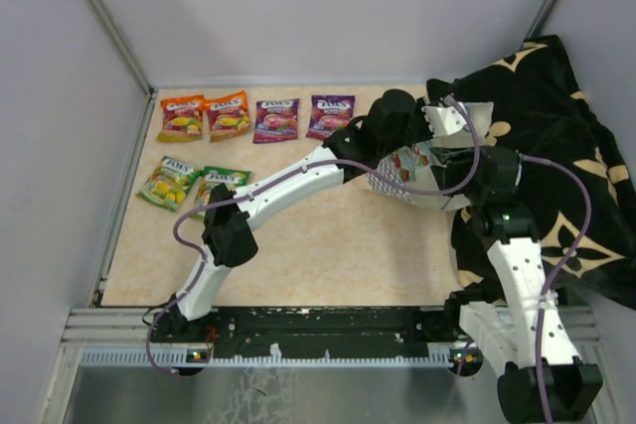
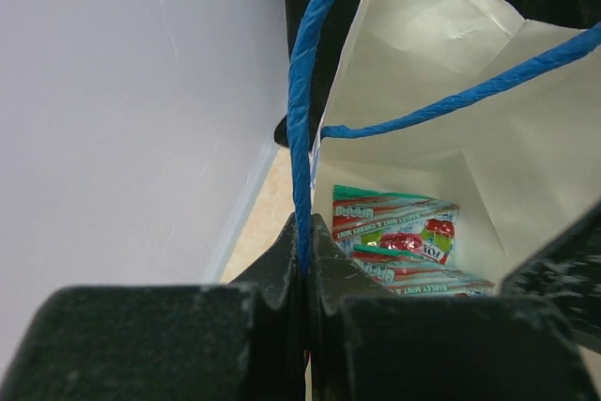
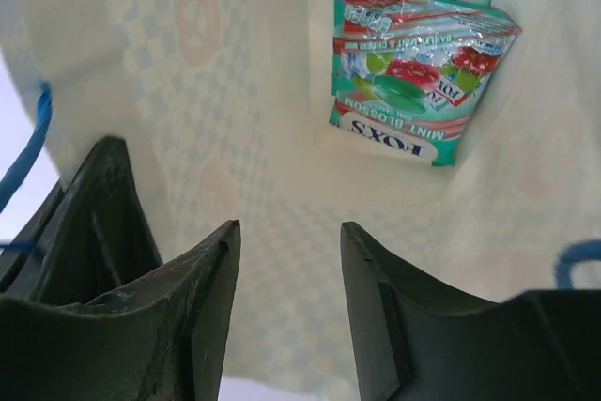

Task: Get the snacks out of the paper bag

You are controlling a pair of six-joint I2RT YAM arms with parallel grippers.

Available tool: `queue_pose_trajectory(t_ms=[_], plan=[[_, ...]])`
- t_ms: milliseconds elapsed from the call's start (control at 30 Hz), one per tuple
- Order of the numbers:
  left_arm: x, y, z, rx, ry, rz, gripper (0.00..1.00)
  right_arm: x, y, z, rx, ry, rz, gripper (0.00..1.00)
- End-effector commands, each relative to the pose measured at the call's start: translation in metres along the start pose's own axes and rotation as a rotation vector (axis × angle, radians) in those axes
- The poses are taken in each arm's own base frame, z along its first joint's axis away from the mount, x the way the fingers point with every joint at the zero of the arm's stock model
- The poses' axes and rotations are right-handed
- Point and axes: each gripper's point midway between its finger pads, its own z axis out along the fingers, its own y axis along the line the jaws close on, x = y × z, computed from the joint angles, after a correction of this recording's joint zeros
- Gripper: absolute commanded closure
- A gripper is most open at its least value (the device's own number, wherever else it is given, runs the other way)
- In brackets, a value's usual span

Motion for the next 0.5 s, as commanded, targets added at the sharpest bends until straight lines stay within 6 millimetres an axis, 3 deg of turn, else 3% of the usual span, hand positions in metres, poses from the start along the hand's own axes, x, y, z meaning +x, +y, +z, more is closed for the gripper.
queue_pose_trajectory(t_ms=[0, 300, 467], plan=[[-0.047, 0.016, -0.018, -0.058, -0.082, 0.006, 1.00, -0.009, 0.023, 0.015, -0.072, -0.033, 0.000, 0.52], [-0.077, -0.004, -0.023, -0.131, -0.097, 0.063, 1.00, -0.004, -0.050, 0.056, 0.057, -0.030, 0.020, 0.46], [-0.090, -0.023, -0.028, -0.111, -0.114, 0.063, 1.00, -0.002, -0.063, 0.080, 0.061, -0.023, 0.002, 0.36]])
